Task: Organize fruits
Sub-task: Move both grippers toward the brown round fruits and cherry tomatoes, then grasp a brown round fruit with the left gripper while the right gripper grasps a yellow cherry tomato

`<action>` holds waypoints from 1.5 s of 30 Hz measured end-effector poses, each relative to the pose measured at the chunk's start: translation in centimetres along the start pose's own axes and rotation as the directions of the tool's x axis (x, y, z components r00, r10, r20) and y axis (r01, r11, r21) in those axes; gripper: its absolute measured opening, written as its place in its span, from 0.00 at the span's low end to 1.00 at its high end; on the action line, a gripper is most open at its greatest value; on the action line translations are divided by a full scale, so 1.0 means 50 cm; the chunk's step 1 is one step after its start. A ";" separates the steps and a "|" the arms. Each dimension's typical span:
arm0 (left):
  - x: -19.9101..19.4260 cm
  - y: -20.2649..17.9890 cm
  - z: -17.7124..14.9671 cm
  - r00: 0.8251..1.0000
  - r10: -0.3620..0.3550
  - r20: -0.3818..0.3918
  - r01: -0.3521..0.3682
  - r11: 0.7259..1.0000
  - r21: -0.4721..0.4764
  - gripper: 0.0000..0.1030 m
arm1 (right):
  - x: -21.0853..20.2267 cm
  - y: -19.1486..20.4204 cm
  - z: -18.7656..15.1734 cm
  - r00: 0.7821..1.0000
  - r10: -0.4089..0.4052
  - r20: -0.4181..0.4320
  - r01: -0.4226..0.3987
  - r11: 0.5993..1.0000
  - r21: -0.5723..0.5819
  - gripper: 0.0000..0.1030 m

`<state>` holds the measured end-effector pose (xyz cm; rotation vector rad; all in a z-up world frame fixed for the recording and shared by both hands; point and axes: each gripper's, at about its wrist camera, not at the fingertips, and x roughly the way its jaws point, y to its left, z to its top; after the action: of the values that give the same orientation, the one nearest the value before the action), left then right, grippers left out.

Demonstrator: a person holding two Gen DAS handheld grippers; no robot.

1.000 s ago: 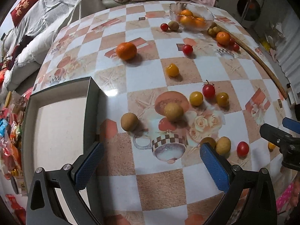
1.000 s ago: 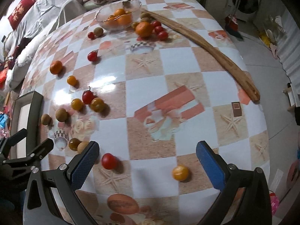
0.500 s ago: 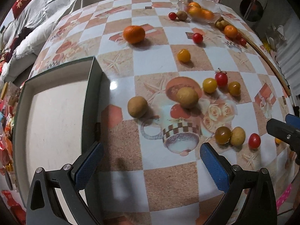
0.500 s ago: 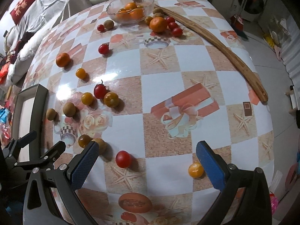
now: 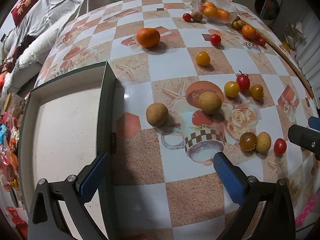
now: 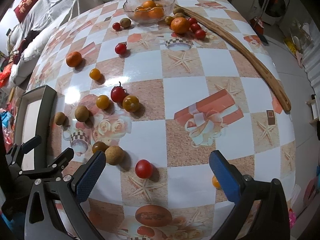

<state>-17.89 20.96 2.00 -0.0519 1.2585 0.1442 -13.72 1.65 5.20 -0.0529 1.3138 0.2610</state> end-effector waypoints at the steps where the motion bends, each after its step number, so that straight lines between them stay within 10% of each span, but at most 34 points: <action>1: 0.000 0.000 0.000 1.000 0.000 0.001 0.000 1.000 0.002 1.00 | 0.000 0.001 0.000 1.000 -0.001 0.003 0.001 1.000 0.001 1.00; 39: 0.030 -0.004 0.064 0.999 0.018 0.033 -0.019 0.999 0.049 1.00 | 0.058 0.031 0.057 1.000 -0.009 0.014 0.010 0.997 -0.073 1.00; 45: 0.043 -0.013 0.082 0.999 0.020 0.034 -0.022 0.997 0.079 0.85 | 0.085 0.052 0.083 1.000 0.007 0.013 -0.005 0.993 -0.118 0.81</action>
<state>-13.30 20.96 1.21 0.0319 1.2308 0.1130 -9.37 5.61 2.47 -0.1469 1.2843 0.3436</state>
